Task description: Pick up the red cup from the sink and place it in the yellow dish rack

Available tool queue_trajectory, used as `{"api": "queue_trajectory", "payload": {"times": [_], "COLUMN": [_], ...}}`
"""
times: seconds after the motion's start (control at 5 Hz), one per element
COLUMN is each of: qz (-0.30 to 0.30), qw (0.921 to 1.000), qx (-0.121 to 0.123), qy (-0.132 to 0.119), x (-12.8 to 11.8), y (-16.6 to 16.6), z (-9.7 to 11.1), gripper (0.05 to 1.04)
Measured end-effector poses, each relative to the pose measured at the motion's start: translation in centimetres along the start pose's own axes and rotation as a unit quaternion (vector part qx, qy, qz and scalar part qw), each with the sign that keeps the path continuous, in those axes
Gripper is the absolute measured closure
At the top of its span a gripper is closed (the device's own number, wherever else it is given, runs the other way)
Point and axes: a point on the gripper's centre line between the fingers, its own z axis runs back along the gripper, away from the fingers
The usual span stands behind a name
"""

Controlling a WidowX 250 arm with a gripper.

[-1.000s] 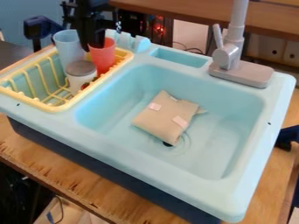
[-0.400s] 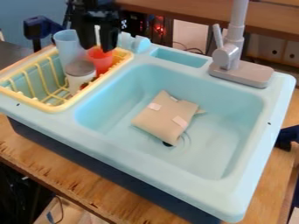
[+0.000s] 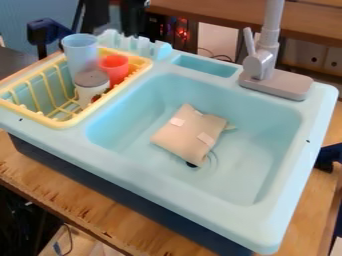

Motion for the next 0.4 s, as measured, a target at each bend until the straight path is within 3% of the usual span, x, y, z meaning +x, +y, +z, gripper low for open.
{"api": "queue_trajectory", "payload": {"times": [0.2, 0.4], "qz": [-0.029, -0.043], "qw": [0.9995, 0.9990], "qx": [0.006, -0.005], "qy": [0.009, 0.008], "x": [-2.4, -4.1], "y": [-1.6, -2.4], "z": [0.8, 1.3], "gripper": [0.083, 0.083]}}
